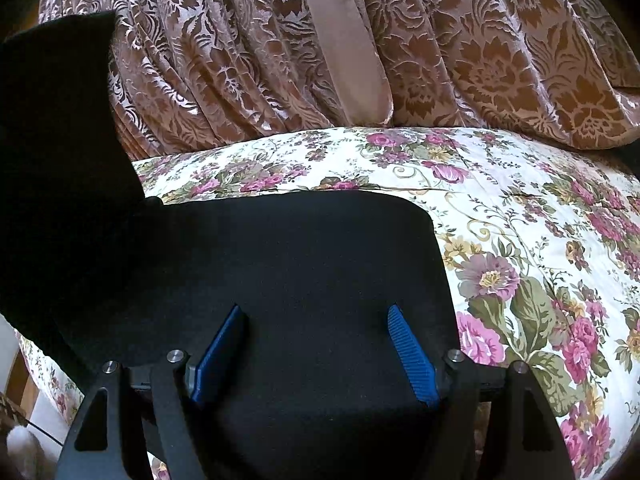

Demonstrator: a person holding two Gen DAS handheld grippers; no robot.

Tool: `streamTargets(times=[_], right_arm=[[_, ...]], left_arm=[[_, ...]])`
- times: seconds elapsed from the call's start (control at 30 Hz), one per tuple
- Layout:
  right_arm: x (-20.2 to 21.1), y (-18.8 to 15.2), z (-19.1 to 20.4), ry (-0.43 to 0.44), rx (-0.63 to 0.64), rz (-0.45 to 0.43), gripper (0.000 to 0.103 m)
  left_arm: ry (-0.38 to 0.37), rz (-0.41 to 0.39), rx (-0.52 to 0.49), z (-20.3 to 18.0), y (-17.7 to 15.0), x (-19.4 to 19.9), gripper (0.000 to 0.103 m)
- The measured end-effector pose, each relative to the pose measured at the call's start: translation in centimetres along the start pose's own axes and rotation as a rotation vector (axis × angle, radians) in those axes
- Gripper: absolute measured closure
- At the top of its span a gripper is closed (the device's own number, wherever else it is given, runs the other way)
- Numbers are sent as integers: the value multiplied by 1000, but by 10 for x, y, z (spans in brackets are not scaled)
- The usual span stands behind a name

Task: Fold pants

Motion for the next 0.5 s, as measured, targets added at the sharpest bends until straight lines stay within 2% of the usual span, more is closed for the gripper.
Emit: streamTargets(times=[0.17, 0.5], right_arm=[[-1, 0, 0, -1, -1, 2, 26], [-1, 1, -1, -2, -3, 9, 26]], left_arm=[[-13, 66, 9, -8, -23, -12, 89], [-11, 131, -4, -11, -47, -20, 89]])
Point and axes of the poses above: each gripper's, at about its wrist camera, not at the fingertips, and x roughly against the way its jaws point, z to its left, y to its top, the point moved 6 cm from there along -x, roughly the way its jaws point, and after that the axes turned 14 degrees about -z, right-handed, at the moved point
